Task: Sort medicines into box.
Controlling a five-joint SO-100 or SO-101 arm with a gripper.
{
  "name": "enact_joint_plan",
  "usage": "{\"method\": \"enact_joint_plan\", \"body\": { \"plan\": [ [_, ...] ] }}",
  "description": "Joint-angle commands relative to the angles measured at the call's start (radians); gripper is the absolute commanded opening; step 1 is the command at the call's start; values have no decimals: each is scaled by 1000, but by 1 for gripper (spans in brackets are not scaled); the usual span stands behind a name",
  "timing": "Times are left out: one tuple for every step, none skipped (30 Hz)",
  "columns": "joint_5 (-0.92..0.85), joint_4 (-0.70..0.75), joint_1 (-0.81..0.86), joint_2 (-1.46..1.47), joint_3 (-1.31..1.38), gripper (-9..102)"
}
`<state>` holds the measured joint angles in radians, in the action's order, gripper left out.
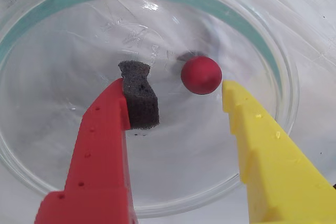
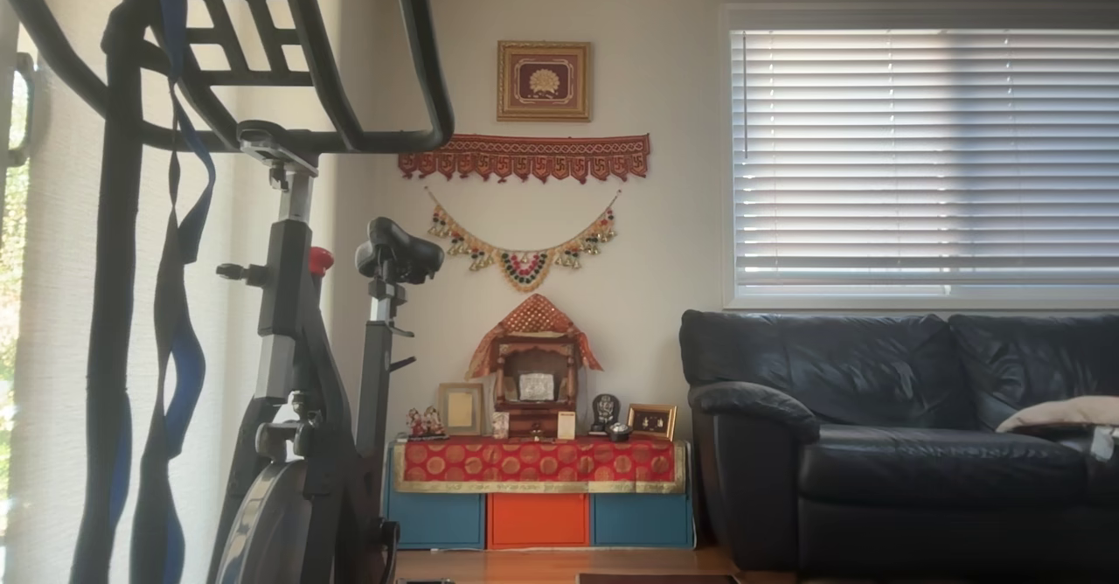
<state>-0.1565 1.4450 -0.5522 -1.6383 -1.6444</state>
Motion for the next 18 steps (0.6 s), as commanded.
{"method": "enact_joint_plan", "body": {
  "plan": [
    [3,-3,-17,-74,9,22],
    [8,-3,-18,-72,9,22],
    [15,-6,-21,-72,9,21],
    [20,-6,-23,-67,8,21],
    [20,-8,-23,-63,8,20],
    [20,-11,-23,-57,8,19],
    [20,-12,-23,-51,11,19],
    [18,-11,-21,-46,15,19],
    [17,-11,-20,-44,18,19],
    [15,-11,-18,-44,18,19],
    [15,-14,-18,-44,17,19],
    [14,-15,-17,-44,15,20],
    [12,-17,-15,-46,11,20],
    [9,-26,-15,-48,3,21],
    [9,-35,-14,-51,-6,22],
    [8,-41,-14,-51,-12,23],
    [6,-43,-12,-49,-14,23],
    [5,-44,-9,-44,-15,24]
  ]
}}
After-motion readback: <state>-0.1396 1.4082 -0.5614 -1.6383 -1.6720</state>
